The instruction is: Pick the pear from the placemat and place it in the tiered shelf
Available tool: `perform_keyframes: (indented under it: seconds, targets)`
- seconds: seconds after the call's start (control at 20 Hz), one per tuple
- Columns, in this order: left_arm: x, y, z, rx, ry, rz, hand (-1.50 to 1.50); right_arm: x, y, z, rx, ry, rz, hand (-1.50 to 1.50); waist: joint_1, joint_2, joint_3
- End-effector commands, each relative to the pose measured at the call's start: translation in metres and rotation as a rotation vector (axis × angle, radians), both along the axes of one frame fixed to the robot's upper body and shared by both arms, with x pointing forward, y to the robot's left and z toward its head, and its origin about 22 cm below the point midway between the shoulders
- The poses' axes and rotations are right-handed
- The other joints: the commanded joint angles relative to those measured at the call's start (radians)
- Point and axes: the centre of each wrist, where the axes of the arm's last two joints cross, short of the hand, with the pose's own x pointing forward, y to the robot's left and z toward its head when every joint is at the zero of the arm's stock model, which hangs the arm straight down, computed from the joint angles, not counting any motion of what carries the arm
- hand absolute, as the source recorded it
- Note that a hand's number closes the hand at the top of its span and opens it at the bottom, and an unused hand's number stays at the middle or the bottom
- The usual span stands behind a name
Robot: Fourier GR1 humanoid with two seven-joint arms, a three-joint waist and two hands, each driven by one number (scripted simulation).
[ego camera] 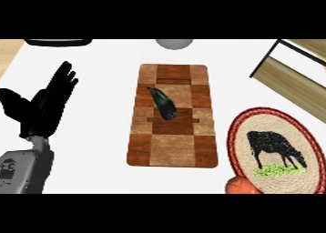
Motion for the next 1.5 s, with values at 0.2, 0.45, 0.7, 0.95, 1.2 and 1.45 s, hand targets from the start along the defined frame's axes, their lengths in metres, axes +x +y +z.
perform_keyframes:
  seconds: [0.2, 0.45, 0.7, 0.95, 1.2, 1.45]
  targets:
    - [-0.001, 0.01, 0.006, 0.011, 0.013, 0.006, 0.0, 0.031, -0.036, -0.017, 0.014, 0.005, 0.001, 1.5, 0.001, -0.001, 0.0]
    - [-0.004, 0.023, -0.004, 0.012, 0.009, -0.002, 0.0, 0.046, -0.049, -0.032, 0.001, 0.007, -0.024, 1.5, 0.009, 0.002, 0.001]
    - [-0.009, -0.01, -0.002, 0.002, -0.004, -0.025, 0.0, 0.048, -0.064, -0.046, 0.023, -0.008, -0.032, 1.5, 0.013, 0.002, 0.001]
    - [0.003, 0.007, 0.005, 0.005, -0.021, -0.028, 0.0, 0.057, -0.063, -0.073, 0.046, 0.025, -0.219, -1.5, 0.021, 0.008, 0.002]
    - [0.017, -0.018, -0.003, 0.003, -0.011, -0.028, 0.0, 0.067, -0.064, -0.065, 0.142, -0.115, -0.197, -1.5, 0.021, 0.013, 0.003]
    - [0.003, 0.004, 0.005, 0.007, -0.016, -0.029, 0.0, 0.059, -0.075, -0.042, 0.179, -0.213, -0.209, -1.5, 0.036, 0.013, 0.003]
